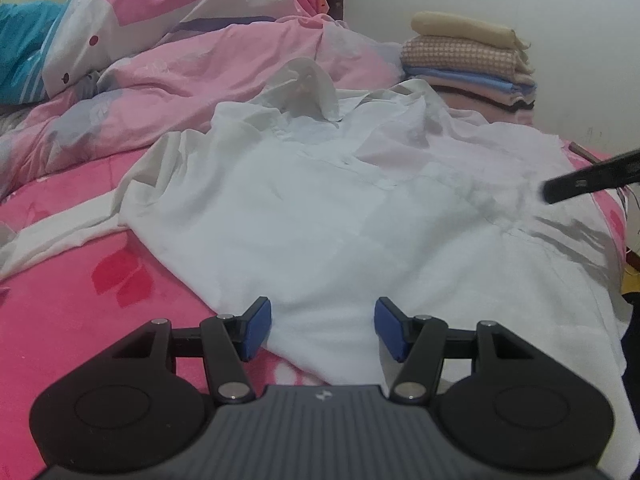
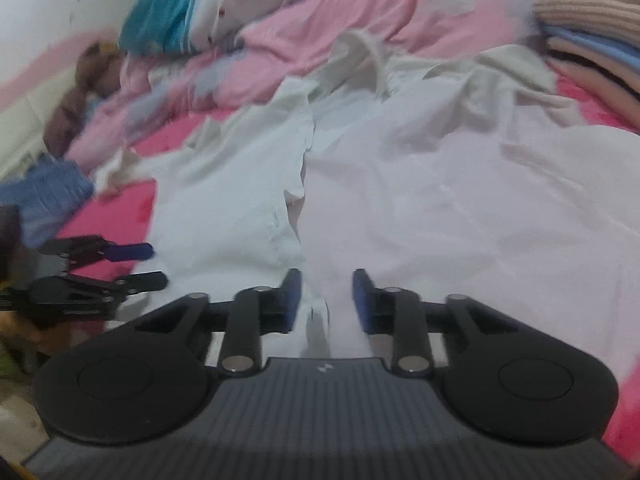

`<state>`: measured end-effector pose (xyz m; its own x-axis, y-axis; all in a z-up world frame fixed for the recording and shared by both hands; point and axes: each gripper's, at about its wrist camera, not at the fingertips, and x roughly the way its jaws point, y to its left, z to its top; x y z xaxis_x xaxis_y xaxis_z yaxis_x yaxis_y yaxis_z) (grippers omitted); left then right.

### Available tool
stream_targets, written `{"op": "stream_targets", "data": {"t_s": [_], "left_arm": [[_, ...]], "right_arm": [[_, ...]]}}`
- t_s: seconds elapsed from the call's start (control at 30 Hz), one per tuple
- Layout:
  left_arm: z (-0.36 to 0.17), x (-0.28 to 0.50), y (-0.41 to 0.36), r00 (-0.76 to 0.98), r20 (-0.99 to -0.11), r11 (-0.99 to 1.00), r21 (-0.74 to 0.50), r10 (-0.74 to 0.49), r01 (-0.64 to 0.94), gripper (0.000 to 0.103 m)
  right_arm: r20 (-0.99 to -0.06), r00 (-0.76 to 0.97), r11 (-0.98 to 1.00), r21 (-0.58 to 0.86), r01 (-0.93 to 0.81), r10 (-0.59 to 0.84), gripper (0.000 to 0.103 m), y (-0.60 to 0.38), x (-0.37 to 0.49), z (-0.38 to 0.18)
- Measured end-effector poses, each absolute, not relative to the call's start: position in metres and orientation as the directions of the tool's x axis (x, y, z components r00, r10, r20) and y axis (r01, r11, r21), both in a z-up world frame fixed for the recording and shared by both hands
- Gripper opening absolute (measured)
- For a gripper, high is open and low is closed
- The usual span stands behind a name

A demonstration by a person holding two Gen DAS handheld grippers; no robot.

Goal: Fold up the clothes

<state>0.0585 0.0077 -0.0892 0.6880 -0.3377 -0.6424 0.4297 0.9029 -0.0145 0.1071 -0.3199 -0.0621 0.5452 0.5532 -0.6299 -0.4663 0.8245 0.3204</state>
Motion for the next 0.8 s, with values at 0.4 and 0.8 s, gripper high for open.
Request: {"op": "stream_targets", "data": {"t_s": [0.4, 0.8], "left_arm": [[-0.091, 0.028, -0.021, 0.653, -0.657, 0.839, 0.057, -0.377, 0.542, 0.059], [-0.094, 0.024, -0.023, 0.649, -0.666, 0.828, 0.082, -0.369, 0.555, 0.059]], "right_arm": [[-0.736, 0.379, 0.784, 0.327, -0.527, 0.562, 0.035, -0.329, 0.063, -0.08], [-0.712, 0.456, 0.786, 0.219, -0.578, 0.534, 0.001, -0.328, 0.058, -0.066]]}}
